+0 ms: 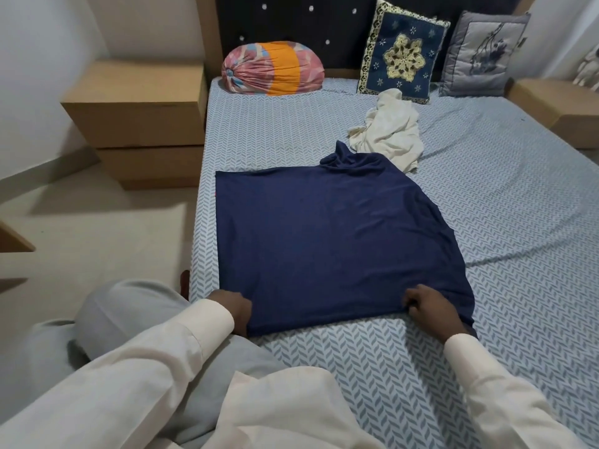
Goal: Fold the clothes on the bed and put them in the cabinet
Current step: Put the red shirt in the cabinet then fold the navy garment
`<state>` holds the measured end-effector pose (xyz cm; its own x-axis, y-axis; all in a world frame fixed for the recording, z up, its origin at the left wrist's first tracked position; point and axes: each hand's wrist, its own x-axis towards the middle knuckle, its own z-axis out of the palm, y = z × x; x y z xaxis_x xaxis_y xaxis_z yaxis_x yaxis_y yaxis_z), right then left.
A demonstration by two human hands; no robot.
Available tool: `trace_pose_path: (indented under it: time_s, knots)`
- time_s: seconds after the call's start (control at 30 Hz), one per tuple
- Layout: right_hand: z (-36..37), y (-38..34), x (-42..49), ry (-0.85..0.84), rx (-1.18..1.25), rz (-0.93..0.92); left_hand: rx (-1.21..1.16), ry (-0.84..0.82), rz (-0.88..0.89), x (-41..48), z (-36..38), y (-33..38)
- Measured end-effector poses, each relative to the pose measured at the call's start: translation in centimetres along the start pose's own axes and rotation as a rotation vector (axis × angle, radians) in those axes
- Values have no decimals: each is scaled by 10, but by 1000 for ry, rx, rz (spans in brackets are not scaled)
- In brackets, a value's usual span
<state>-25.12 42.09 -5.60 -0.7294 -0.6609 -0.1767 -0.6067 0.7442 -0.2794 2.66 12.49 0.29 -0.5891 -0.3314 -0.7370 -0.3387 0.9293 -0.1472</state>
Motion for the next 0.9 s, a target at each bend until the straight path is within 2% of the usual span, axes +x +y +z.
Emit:
trace_pose_path:
  time_s: [0.17,0.3,0.37,0.47,0.53,0.63,0.73,0.83,0.9]
  knots:
    - [-6,3,6,-73,32,56,-91,-108,-19,11,2,1]
    - [-23,0,25,67,143,172,-369,-73,-55,13,-5,-23]
    - [-31,-6,43,126,173,193,-653,0,-76,19,-11,-45]
    - [-40,-21,78,172,202,189,-1293,183,-209,29,-17,-66]
    - [-46,-33,103,182,203,194,-1481,275,-343,40,-16,-73]
    - [-49,-51,135,131,142,187,-1559,365,-385,65,-12,-82]
    - [-46,-63,155,97,76,187,-1456,473,-445,132,20,-100]
    - [-40,-66,168,86,53,163,-1309,550,-566,94,-14,-78]
    - [-34,-62,173,71,99,93,-1276,528,-634,82,-28,-68]
